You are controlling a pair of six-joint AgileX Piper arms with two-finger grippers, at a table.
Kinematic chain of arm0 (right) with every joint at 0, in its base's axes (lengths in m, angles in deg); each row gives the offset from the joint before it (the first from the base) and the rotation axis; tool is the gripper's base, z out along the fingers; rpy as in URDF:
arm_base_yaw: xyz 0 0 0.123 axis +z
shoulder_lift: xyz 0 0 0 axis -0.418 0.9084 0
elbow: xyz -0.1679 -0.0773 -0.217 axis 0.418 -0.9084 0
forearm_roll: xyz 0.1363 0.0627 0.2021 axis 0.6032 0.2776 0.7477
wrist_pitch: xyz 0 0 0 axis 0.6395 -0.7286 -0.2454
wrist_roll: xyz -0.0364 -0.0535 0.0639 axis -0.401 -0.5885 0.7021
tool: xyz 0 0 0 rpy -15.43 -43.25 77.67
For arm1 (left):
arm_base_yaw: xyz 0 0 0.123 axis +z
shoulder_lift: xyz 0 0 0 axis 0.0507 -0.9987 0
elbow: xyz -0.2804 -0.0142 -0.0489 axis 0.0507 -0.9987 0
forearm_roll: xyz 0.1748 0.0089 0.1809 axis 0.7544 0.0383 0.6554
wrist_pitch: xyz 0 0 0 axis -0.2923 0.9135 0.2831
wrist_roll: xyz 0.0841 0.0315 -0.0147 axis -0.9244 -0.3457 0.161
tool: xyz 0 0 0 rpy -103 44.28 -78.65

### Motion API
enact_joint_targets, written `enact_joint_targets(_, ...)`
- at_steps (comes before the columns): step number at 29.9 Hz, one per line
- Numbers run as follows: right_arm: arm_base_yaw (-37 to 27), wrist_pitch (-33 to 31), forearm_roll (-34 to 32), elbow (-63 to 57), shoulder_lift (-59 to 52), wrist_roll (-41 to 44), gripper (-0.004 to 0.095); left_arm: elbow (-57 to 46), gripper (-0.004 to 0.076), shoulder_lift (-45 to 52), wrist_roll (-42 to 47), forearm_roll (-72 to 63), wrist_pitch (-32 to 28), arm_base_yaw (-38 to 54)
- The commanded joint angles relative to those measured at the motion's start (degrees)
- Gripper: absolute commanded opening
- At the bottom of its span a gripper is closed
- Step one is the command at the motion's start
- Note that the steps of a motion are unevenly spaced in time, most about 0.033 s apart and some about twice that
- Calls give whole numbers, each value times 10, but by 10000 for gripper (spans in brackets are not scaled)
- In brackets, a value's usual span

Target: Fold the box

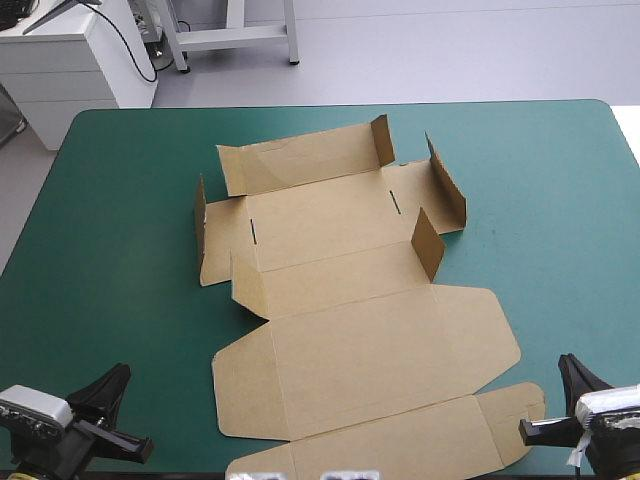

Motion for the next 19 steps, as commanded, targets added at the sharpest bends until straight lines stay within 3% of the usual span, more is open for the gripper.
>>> enact_joint_targets(1, -3, 41, -1, 15, -15, -1, -21, 18, -8, 1, 5, -4, -43, -3)
enact_joint_targets(14, -3, 41, -14, 15, -7, -4, -21, 18, -8, 1, 5, -4, -43, -3)
enact_joint_targets(19, -3, 47, 12, 32, 61, -4, -21, 18, -8, 1, 5, -4, -43, -3)
